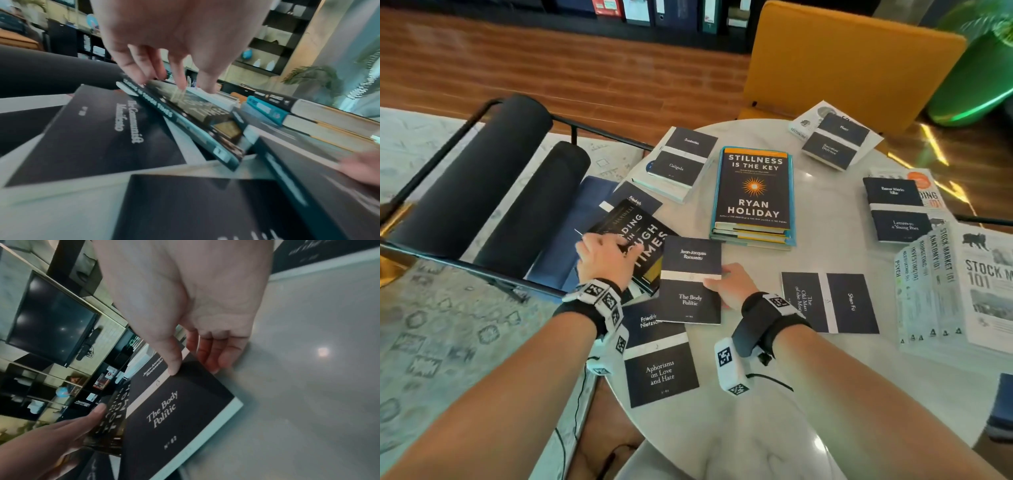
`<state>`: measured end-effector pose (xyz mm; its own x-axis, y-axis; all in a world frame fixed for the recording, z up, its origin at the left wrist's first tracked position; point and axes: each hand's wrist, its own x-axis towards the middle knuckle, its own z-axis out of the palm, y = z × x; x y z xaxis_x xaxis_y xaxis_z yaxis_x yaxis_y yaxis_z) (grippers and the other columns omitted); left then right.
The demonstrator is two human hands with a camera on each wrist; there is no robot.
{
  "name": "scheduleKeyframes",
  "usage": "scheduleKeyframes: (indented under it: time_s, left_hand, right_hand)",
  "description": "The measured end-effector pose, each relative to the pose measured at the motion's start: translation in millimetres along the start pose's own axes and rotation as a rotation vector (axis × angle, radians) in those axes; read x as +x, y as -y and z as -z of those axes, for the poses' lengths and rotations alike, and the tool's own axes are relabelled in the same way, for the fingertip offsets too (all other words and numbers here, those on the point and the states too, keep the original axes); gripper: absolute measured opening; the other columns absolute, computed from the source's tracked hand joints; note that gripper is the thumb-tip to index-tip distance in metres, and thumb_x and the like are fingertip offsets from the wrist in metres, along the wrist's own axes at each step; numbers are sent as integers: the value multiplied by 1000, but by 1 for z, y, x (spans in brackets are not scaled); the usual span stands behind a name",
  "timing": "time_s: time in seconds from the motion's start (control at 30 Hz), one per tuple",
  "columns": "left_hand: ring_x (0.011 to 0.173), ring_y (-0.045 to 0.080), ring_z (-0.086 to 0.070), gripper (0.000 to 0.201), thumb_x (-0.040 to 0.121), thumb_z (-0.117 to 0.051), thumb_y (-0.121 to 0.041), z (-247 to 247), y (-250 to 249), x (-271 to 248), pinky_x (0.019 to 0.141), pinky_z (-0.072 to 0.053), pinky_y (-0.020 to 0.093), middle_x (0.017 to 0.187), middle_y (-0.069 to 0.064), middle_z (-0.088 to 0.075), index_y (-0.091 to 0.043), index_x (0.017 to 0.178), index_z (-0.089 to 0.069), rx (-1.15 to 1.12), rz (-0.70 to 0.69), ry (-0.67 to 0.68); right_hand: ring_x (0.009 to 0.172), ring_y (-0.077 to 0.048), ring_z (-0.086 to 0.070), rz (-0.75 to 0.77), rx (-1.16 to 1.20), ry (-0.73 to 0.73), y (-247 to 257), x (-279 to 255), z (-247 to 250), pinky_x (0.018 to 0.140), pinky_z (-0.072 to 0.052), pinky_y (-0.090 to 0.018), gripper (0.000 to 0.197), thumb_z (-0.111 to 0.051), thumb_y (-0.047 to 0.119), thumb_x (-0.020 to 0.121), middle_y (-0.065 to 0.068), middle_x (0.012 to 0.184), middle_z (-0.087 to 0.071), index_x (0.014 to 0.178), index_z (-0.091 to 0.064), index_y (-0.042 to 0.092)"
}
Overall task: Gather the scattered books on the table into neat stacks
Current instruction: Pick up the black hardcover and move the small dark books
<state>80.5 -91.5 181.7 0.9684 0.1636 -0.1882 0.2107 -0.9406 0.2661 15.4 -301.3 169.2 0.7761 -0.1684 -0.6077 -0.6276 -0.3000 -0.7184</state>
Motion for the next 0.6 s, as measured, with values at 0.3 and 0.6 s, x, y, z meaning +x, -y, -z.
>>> scheduleKeyframes:
  time_s: [0.3, 0.6]
  left_hand:
    - [142, 37, -22, 128, 64, -85, -45, 5, 11, 27, 115, -20, 55, 152, 18, -31, -13, 153, 1, -243, 366, 151]
    - [136, 26, -34, 114, 73, -79, -3, 18, -8, 18, 114, -29, 41, 147, 11, -21, -23, 154, 0, -722, 84, -39]
  right_hand:
    - [98, -25, -57, -151, -186, -352, -28, -14, 24, 76, -46, -31, 43, -66, 27, 78, -2, 103, -55, 114, -47, 14]
    - [116, -28, -41, 109, -487, -355, 4, -18, 13, 94, -38, -36, 35, -59, 28, 85, -7, 122, -46, 116, -48, 16]
